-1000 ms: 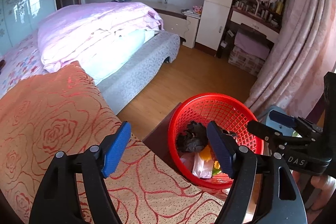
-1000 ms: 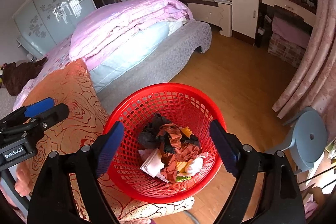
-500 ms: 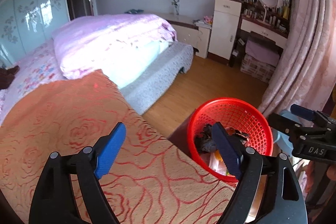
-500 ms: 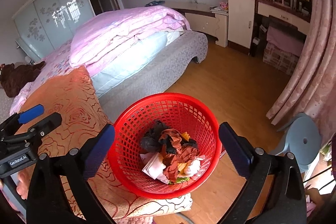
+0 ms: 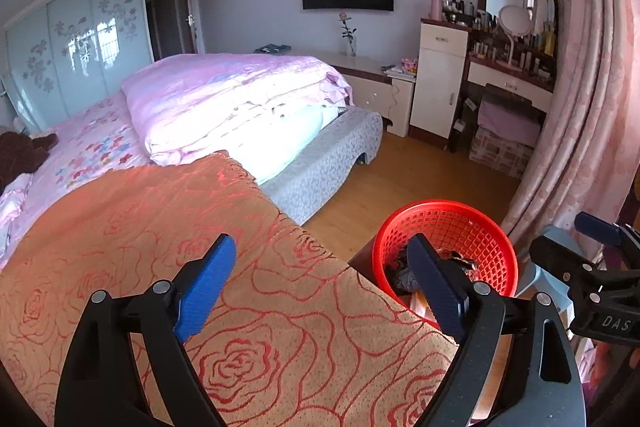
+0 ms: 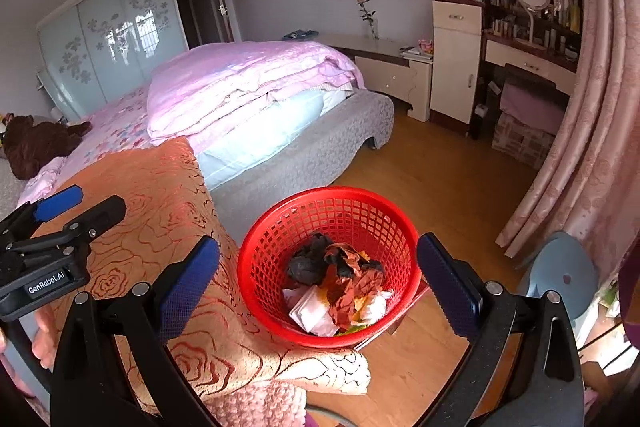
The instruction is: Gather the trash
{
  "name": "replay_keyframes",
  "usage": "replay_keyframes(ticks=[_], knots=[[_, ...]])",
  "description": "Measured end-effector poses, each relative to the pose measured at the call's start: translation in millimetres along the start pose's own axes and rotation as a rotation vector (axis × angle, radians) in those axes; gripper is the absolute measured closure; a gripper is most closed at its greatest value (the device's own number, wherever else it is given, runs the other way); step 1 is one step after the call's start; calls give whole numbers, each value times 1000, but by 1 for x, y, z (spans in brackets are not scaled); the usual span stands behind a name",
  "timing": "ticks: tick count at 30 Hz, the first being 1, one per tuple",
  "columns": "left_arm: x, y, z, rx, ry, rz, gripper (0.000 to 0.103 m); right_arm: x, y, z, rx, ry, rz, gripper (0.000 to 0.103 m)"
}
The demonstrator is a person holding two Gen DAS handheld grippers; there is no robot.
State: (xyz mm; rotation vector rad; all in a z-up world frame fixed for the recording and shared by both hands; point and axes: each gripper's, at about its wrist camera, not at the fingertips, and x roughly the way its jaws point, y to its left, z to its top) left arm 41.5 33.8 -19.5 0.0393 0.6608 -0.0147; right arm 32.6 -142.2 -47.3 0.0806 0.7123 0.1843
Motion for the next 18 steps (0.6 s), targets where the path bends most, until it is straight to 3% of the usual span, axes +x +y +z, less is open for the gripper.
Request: replay_keyframes(ticks=[18], knots=[[-28, -1, -5, 0, -52, 33, 19, -18, 6, -15, 16, -39, -17, 7]])
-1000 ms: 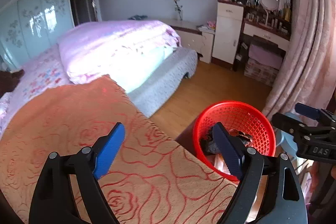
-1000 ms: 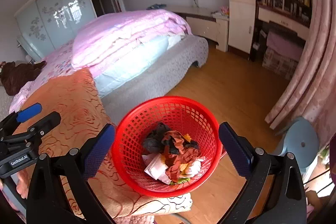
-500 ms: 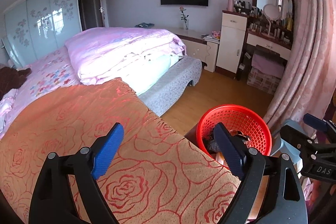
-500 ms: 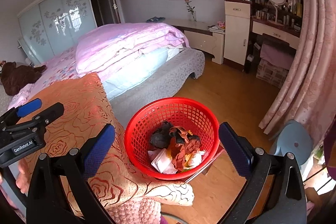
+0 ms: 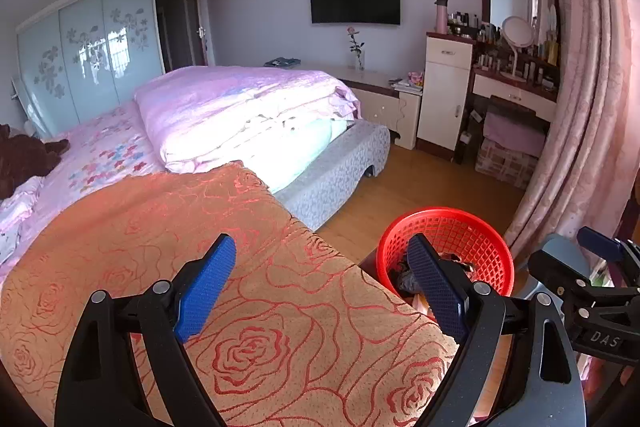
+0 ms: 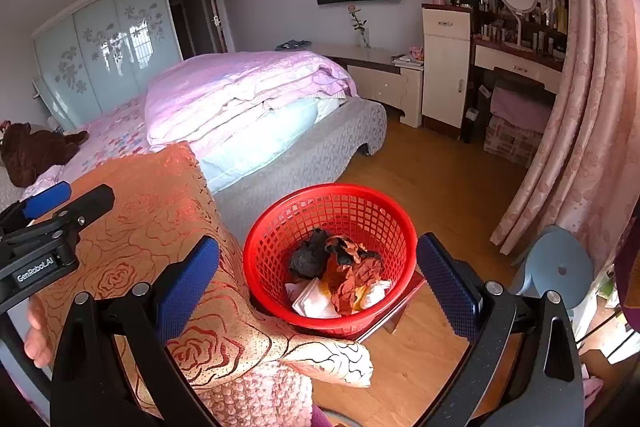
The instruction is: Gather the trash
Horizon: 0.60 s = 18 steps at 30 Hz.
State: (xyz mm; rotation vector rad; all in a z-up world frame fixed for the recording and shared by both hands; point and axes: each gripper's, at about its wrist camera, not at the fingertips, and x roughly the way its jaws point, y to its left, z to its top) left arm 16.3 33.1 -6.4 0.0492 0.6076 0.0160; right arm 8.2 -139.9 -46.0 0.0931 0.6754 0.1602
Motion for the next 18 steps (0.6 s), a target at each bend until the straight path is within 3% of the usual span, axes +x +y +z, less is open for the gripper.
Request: replay_keyframes(ticks=[18], knots=[[-1, 2, -3, -1, 11, 14, 19, 2, -3, -1, 15, -5, 3, 7]])
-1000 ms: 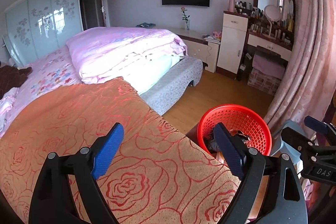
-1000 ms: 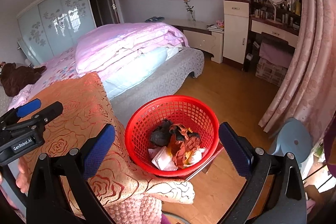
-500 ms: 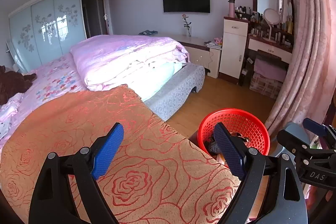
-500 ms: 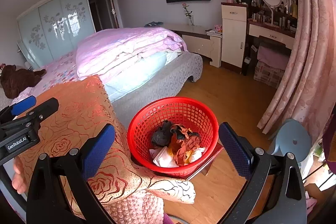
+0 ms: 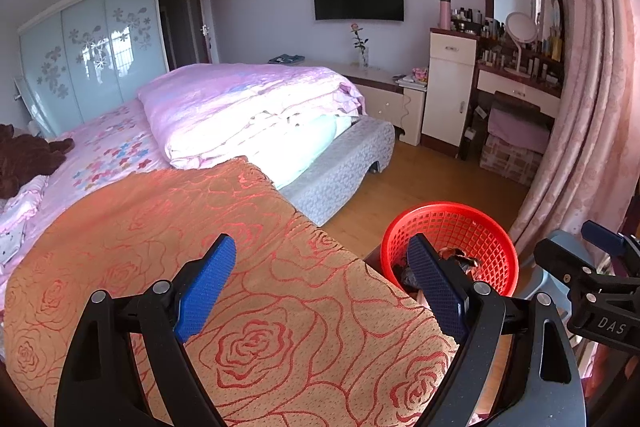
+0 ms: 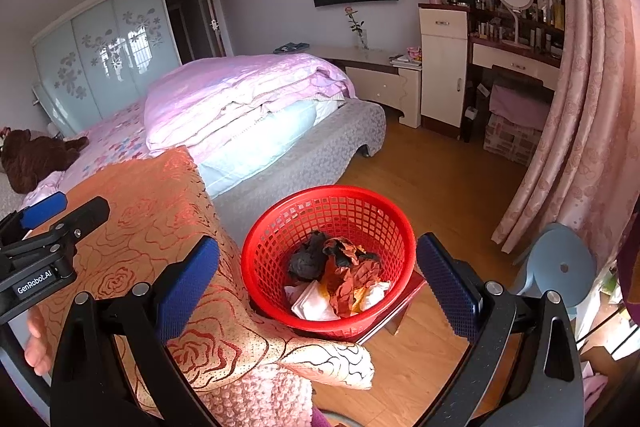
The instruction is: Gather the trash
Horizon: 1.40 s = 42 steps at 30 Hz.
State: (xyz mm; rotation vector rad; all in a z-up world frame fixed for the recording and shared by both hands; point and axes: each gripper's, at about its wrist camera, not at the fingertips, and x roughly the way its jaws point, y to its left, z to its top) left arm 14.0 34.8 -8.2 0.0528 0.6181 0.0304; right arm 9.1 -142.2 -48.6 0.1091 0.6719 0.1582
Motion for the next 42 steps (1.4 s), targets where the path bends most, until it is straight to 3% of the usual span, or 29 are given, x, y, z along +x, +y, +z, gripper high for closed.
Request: replay_keyframes(ticks=[42], knots=[[-1, 3, -7, 8, 2, 1, 19, 3, 2, -1, -1, 7, 4, 7]])
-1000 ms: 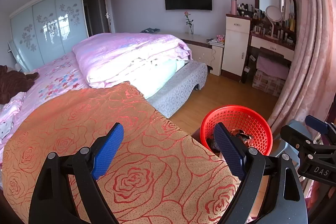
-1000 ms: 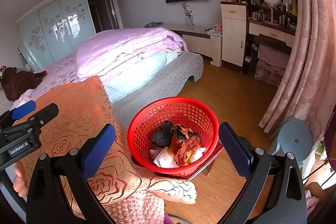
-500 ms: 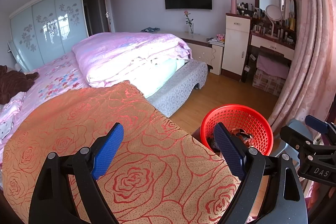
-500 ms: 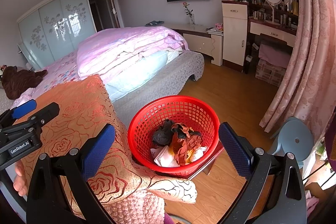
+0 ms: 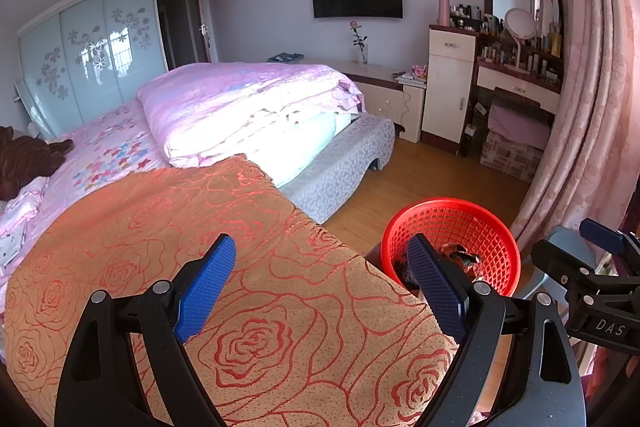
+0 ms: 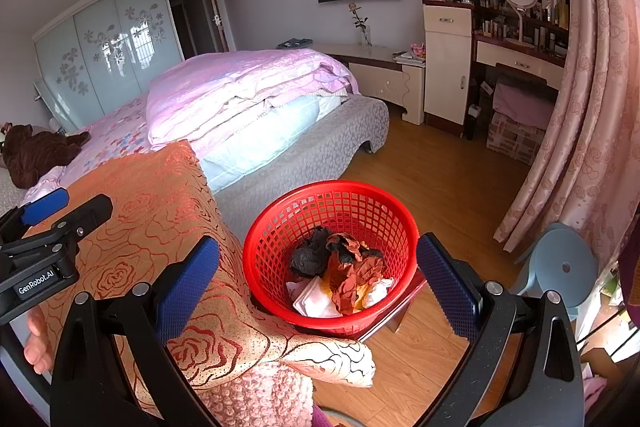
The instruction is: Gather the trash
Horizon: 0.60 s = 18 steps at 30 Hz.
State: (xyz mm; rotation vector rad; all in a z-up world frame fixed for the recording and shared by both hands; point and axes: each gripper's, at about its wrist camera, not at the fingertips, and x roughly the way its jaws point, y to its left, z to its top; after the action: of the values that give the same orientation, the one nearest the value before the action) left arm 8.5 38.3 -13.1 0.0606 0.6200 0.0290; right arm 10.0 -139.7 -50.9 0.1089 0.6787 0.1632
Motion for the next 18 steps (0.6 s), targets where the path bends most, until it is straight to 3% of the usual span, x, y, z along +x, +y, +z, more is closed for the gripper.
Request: replay_keyframes(ticks=[18], knots=[[2, -1, -3, 11, 7, -5, 19, 0, 0, 1, 0, 1, -1, 7]])
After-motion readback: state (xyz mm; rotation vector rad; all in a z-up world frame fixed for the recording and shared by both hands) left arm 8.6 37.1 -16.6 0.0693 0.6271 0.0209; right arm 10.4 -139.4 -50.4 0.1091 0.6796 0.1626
